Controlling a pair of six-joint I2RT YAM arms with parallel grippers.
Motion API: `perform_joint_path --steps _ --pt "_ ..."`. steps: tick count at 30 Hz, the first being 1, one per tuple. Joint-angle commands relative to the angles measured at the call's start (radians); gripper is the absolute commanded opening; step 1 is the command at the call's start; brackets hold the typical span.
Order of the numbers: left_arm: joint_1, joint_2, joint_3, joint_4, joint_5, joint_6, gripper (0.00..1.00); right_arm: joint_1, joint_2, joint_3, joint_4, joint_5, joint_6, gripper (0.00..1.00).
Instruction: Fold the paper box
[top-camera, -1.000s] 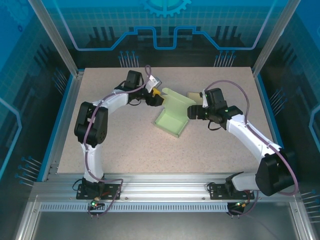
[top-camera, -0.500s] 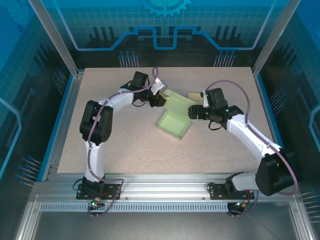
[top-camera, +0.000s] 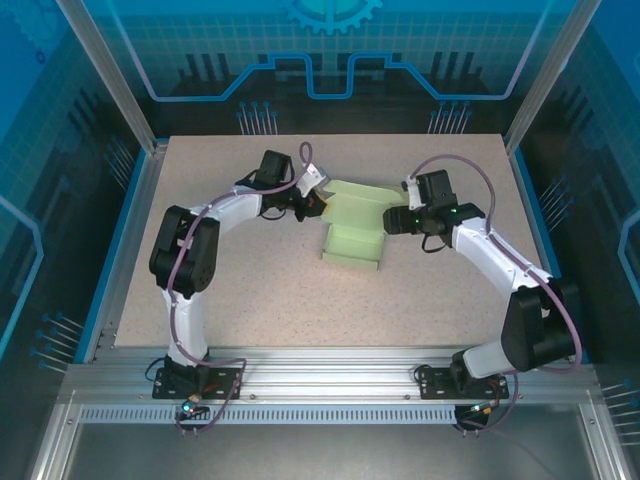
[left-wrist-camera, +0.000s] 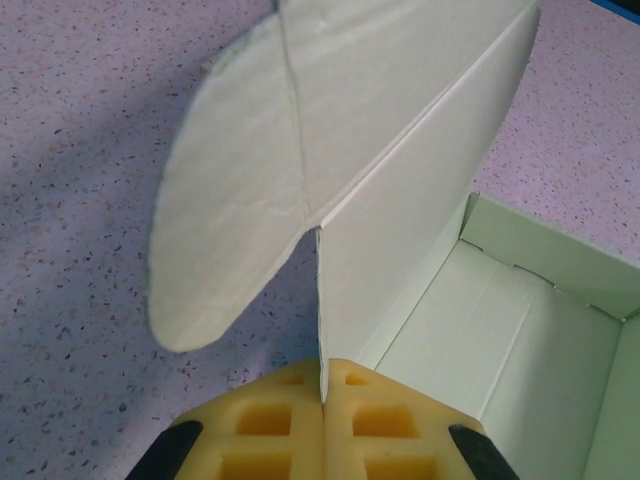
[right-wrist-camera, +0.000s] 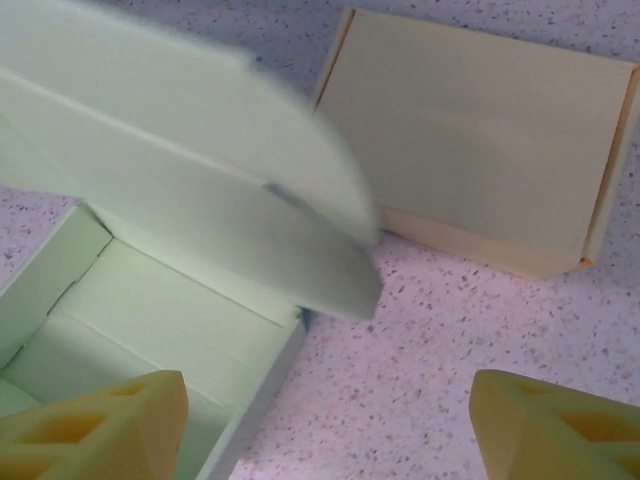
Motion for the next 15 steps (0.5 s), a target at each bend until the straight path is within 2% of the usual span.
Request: perform_joint_path --steps 1,5,15 --pt "0.001 -0.057 -0.039 0.04 0.024 0.028 0.05 -0.037 0.022 0.026 0.055 -0.117 -0.078 0.75" --pt "0.001 -0.075 -0.055 0.034 0.018 0.03 0.05 -0.037 0.038 0.016 0.093 -0.186 -0.11 0.74" --pt "0.001 -0.098 -0.094 0.047 0.008 0.014 0.05 -0.037 0.131 0.032 0.132 -0.192 -0.104 0.68"
